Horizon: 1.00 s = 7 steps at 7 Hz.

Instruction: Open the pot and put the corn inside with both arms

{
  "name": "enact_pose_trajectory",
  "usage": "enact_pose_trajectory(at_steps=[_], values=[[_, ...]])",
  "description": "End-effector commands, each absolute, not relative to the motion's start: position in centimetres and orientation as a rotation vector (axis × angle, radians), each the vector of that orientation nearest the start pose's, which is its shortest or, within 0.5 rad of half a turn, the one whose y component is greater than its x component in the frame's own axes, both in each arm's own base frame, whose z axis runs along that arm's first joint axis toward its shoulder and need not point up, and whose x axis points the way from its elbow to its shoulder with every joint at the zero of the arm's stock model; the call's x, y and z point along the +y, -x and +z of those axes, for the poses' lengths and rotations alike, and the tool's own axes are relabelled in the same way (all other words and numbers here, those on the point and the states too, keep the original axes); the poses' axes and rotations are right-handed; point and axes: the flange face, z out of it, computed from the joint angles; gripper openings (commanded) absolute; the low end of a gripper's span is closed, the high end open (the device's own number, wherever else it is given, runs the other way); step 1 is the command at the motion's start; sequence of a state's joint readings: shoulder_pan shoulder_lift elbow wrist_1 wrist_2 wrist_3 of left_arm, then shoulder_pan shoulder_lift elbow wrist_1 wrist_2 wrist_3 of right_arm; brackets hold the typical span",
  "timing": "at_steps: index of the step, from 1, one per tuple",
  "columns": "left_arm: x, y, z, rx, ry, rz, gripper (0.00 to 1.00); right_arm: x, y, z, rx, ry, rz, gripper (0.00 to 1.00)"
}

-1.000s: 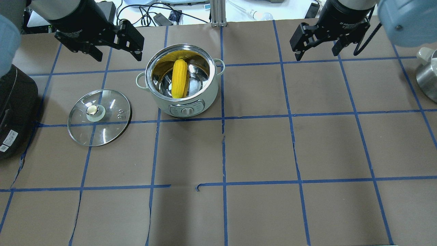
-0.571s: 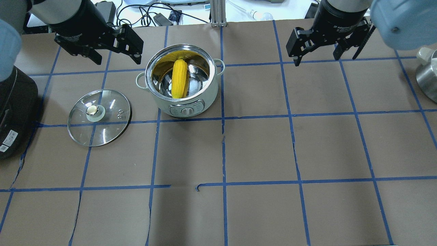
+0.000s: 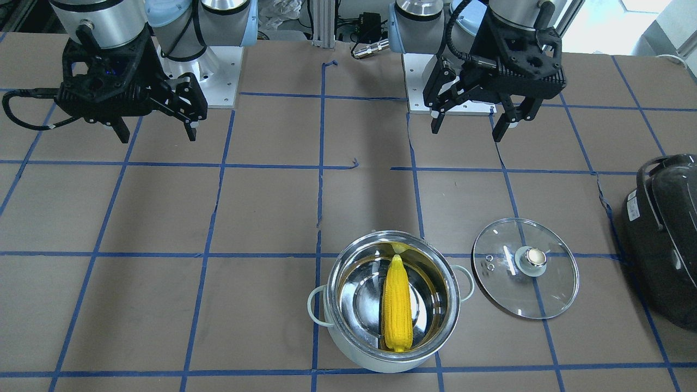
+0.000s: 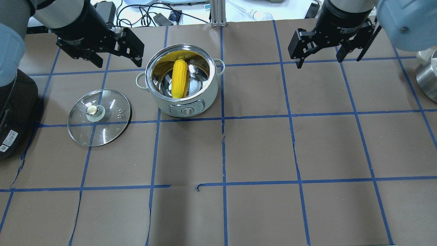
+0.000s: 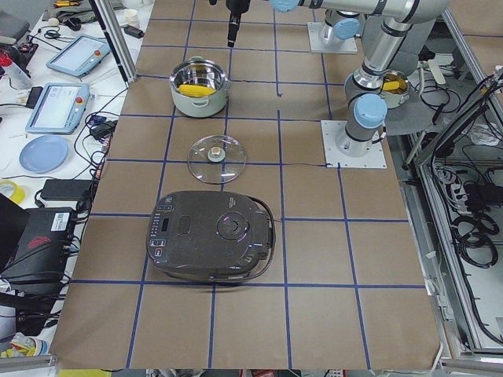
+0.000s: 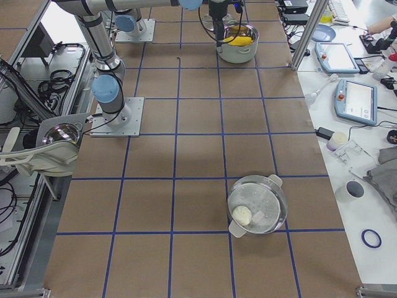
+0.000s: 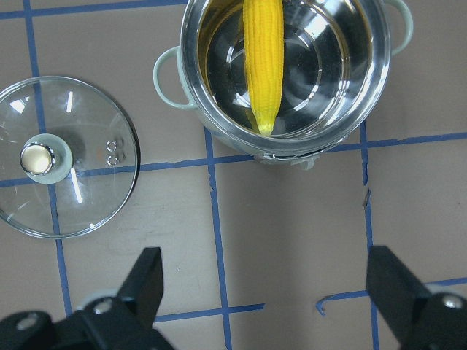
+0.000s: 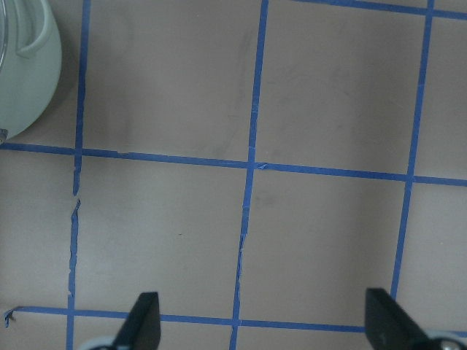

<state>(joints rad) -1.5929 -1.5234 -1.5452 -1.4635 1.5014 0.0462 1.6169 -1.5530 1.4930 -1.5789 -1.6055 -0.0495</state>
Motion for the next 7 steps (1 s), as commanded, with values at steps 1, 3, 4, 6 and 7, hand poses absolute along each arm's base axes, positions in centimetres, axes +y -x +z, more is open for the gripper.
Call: enact_pose_trajectory(at_steps=[1, 3, 4, 6, 7], values=[[-48.40, 15.07, 53.70, 3.193, -0.121, -0.296, 1.00, -49.83, -15.36, 52.08, 3.164, 0.147, -0.109, 1.00], [-48.46, 14.85, 53.63, 3.193, -0.118, -0.294, 1.00, -49.81, -15.58, 52.16, 3.150, 0.147, -0.111, 1.00], [-48.44, 14.85, 53.53, 3.194, -0.118, -0.289, 1.00, -49.84, -15.67, 52.17, 3.133, 0.144, -0.113, 1.00], [-48.57, 14.41, 53.53, 3.193, -0.103, -0.290, 1.00, -49.87, -15.58, 52.21, 3.142, 0.144, -0.118, 1.00], [-48.58, 14.42, 53.55, 3.194, -0.104, -0.292, 1.00, -49.92, -15.58, 52.05, 3.142, 0.144, -0.113, 1.00]])
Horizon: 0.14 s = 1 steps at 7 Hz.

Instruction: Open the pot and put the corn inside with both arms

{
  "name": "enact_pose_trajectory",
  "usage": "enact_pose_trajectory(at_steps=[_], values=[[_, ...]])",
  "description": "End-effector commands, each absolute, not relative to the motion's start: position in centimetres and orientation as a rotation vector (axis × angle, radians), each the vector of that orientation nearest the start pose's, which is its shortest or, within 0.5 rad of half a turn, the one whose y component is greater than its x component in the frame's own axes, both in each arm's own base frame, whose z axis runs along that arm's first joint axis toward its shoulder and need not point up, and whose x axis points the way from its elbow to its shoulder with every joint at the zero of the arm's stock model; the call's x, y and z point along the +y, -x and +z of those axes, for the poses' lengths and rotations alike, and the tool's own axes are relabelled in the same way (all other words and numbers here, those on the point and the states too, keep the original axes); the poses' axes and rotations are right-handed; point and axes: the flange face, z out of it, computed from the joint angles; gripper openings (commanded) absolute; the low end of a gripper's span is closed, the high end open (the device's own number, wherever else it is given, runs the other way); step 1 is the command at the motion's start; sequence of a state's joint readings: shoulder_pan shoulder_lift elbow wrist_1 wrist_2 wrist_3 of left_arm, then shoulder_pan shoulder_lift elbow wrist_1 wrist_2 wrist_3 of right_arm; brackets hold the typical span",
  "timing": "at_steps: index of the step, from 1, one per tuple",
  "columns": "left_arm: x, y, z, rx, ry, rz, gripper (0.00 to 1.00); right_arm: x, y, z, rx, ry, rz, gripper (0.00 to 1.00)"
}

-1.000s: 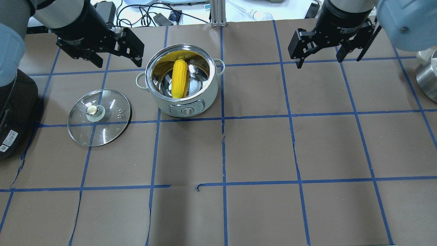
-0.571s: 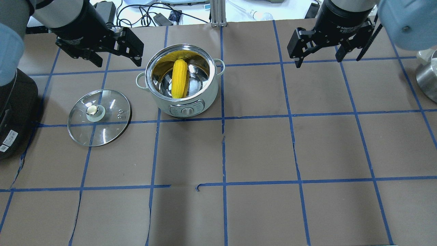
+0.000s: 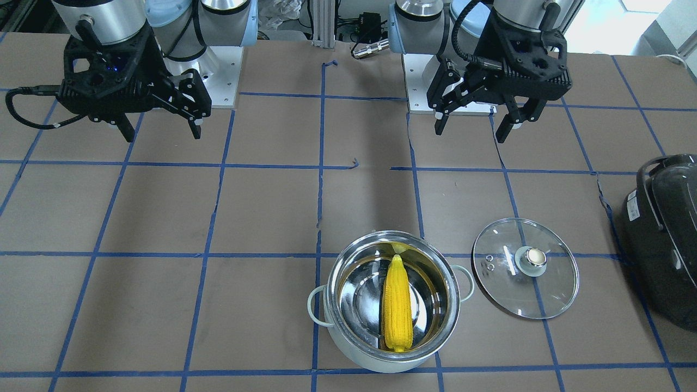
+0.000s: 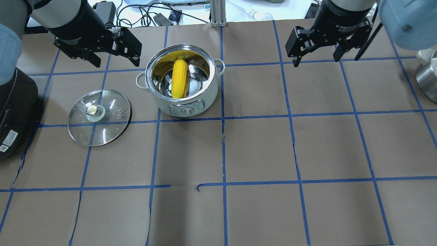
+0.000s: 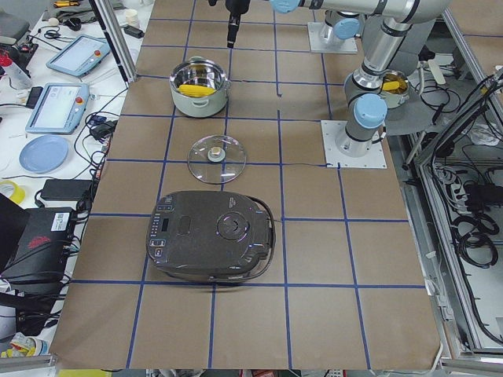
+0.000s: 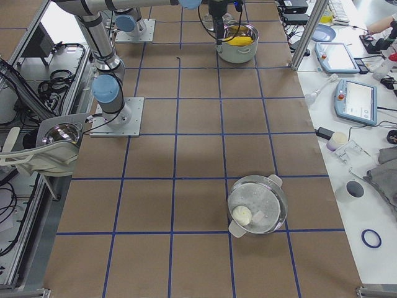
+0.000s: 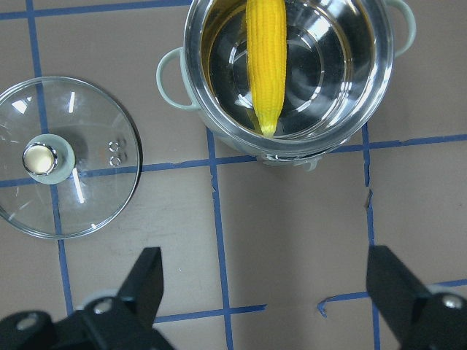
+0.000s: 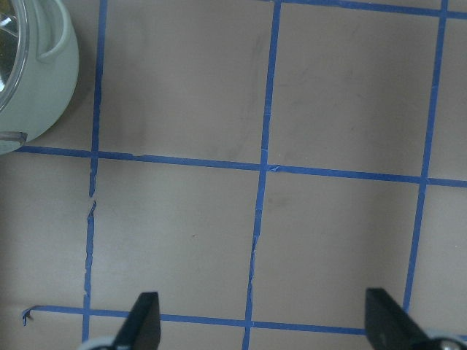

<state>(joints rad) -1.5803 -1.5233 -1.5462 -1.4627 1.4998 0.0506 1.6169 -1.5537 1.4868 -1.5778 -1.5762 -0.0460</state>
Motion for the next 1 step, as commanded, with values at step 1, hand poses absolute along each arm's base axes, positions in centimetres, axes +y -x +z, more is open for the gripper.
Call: enact_pose_trajectory(at_steps=[1], values=[[-48.58, 14.42, 53.55, 3.194, -0.104, -0.292, 1.00, -49.92, -15.51, 51.90, 3.143, 0.142, -0.109, 1.00]])
